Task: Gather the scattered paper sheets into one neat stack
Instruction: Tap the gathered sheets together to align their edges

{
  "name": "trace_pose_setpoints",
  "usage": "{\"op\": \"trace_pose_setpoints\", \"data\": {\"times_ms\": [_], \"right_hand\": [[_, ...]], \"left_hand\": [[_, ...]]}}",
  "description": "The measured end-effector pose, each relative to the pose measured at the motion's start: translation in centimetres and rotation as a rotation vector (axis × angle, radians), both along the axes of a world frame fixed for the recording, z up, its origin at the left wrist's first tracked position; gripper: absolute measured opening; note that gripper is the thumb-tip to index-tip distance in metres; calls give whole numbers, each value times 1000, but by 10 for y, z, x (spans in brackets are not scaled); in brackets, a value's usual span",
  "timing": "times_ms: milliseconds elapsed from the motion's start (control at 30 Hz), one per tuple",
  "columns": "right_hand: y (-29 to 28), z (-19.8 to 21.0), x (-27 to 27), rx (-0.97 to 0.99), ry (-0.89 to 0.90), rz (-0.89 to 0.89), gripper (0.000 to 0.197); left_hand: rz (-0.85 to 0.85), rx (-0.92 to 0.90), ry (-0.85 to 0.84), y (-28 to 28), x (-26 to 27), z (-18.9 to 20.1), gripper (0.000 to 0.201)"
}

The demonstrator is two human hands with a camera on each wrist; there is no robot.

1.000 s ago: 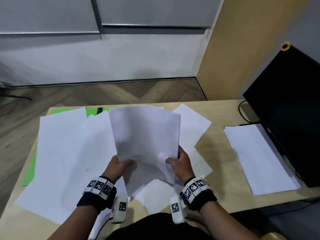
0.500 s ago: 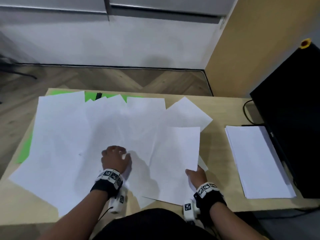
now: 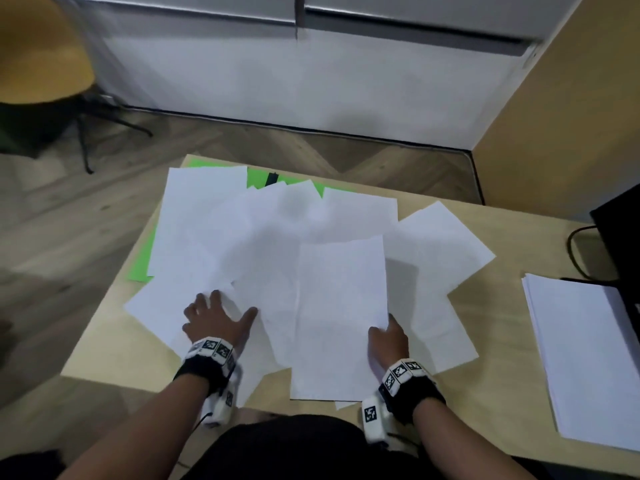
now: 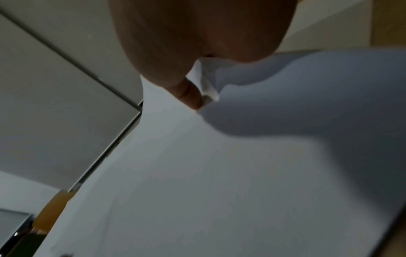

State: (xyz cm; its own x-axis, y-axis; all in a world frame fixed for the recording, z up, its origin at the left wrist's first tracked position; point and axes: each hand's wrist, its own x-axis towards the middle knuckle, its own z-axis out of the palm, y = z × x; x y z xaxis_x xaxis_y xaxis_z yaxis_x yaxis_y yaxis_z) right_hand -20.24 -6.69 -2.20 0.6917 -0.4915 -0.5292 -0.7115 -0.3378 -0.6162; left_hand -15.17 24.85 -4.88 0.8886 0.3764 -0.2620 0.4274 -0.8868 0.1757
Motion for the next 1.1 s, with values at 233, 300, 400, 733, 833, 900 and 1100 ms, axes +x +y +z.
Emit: {"op": "trace_pose_setpoints", "data": {"times_ms": [233, 300, 400, 733, 833, 900, 1100], "right_hand": [[15, 1, 8, -106, 57, -14, 31], [11, 2, 8, -133, 75, -32, 32], [3, 3, 6, -177, 110, -45, 39], [-5, 6, -2, -264, 172, -85, 45], [0, 4, 4, -270, 116, -74, 42], [6, 2, 8, -260, 51, -26, 39], [15, -6, 12, -201, 66, 154, 46]], "left_hand": [[-288, -9, 93, -18, -7, 4, 95], [-344, -20, 73, -15, -5, 4, 89], [-226, -119, -85, 4, 6, 9, 81], [218, -44, 24, 35, 17, 16, 96], [230, -34, 35, 28, 20, 18, 98], [215, -45, 48, 21, 24, 19, 98], [235, -356, 63, -3, 35, 30, 80]]}}
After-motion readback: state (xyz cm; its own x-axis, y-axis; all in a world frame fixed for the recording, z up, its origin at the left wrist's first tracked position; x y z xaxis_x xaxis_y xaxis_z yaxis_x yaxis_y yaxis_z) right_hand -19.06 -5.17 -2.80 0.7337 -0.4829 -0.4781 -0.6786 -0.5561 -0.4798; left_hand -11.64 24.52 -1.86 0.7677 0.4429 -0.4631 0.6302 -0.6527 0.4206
